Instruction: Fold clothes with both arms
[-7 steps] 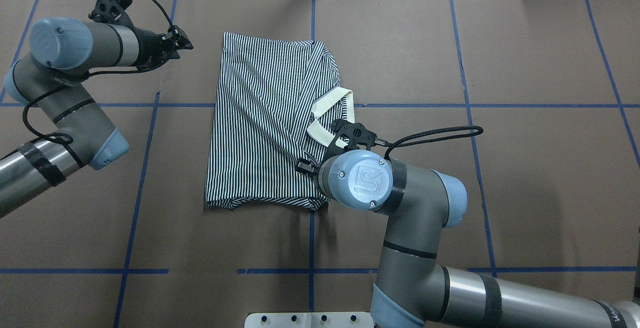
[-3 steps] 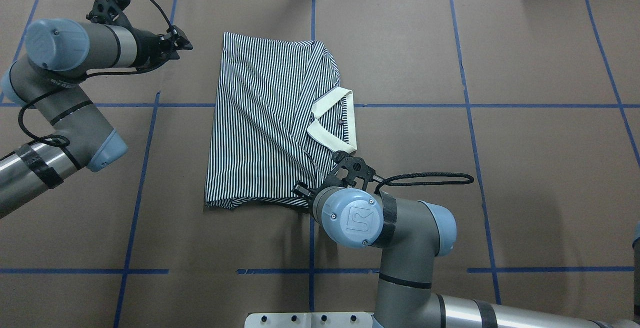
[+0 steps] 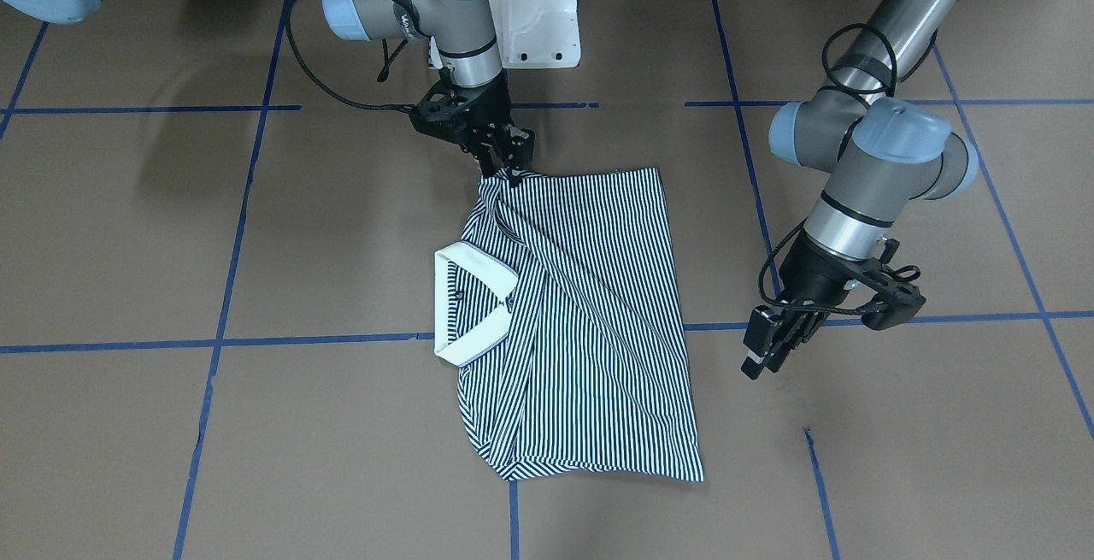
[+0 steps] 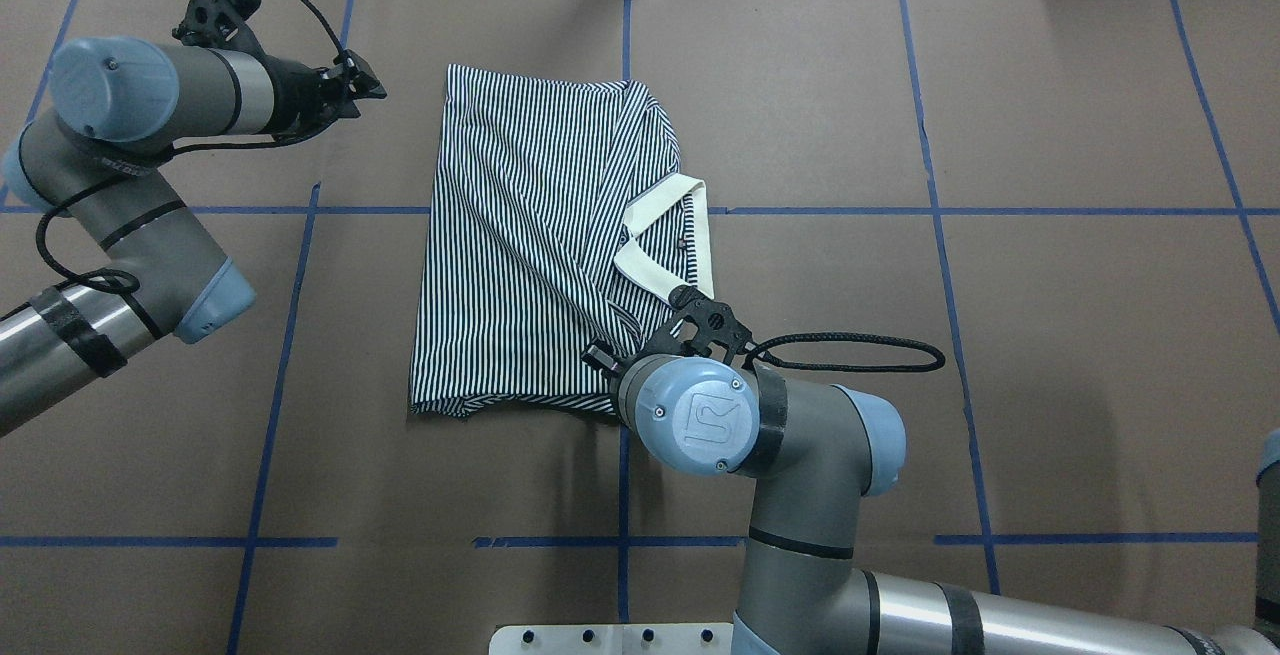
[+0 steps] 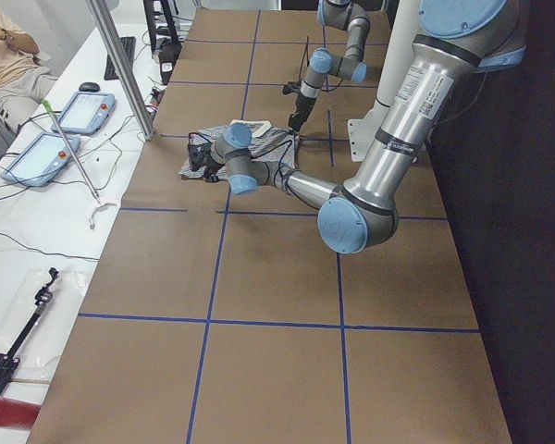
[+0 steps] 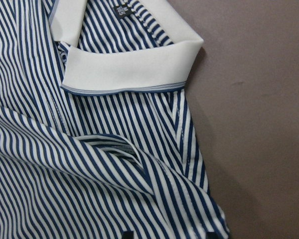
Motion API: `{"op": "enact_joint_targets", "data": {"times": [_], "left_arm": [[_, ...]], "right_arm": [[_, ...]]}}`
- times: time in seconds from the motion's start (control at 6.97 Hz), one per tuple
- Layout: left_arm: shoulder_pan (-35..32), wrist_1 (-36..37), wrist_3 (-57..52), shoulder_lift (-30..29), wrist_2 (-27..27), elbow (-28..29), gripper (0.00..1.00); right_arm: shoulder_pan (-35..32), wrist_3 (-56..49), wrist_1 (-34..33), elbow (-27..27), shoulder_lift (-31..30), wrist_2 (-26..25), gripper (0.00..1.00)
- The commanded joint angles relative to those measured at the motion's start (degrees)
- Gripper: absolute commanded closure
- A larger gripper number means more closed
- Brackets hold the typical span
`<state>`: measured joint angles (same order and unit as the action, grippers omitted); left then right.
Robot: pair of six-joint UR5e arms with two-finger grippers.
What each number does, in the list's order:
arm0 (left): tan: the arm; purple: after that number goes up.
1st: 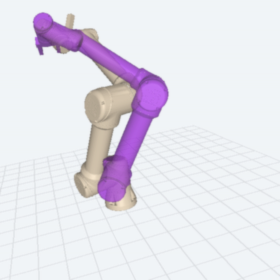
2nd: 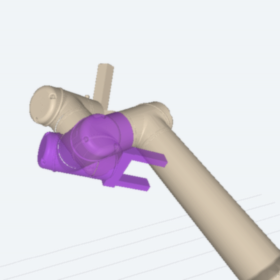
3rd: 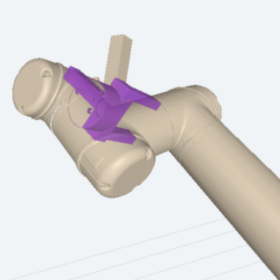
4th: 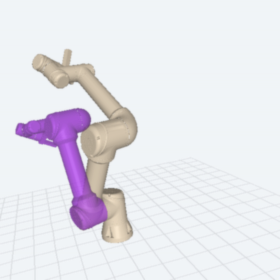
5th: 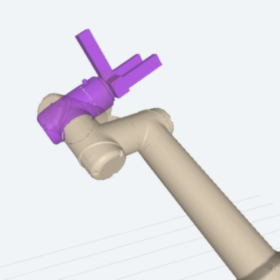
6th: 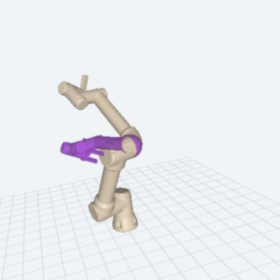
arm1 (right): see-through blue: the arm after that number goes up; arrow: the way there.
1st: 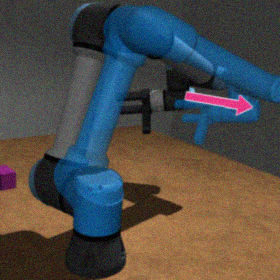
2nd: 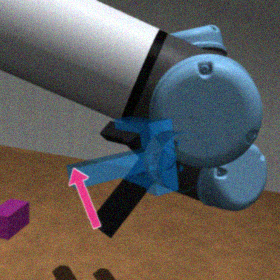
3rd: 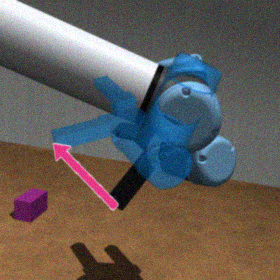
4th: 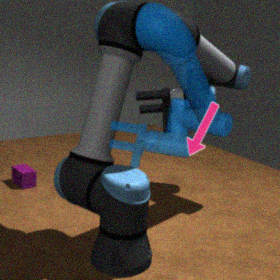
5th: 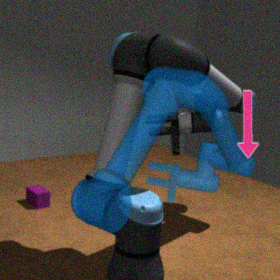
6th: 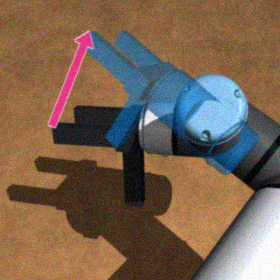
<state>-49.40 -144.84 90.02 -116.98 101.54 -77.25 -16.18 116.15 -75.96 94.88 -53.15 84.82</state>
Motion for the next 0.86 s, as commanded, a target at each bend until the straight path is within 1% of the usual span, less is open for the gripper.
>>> {"op": "enact_joint_targets", "data": {"times": [0.0, 0.14, 0.29, 0.43, 0.72], "left_arm": [[0.00, 0.00, 0.15, 0.00, -0.12, 0.00, 0.50], [0.00, 0.00, 0.15, 0.00, -0.12, 0.00, 0.50], [0.00, 0.00, 0.15, 0.09, -0.20, 0.08, 0.50], [0.00, 0.00, 0.33, 0.09, -0.20, 0.08, 0.49], [0.00, -0.09, 3.13, 0.09, -0.47, -0.27, 0.49]], "right_arm": [[-0.34, 1.97, 0.20, -2.85, 2.17, 0.00, 0.42], [-0.26, 2.59, 0.11, -2.77, 2.35, 0.09, 0.39], [-0.25, 2.94, -0.24, -2.60, 2.44, 0.17, 0.32], [-0.25, 3.47, -0.59, -2.60, 3.14, 0.09, 0.29], [-0.43, 5.74, -3.74, -2.68, 3.50, 0.52, 0.29]]}}
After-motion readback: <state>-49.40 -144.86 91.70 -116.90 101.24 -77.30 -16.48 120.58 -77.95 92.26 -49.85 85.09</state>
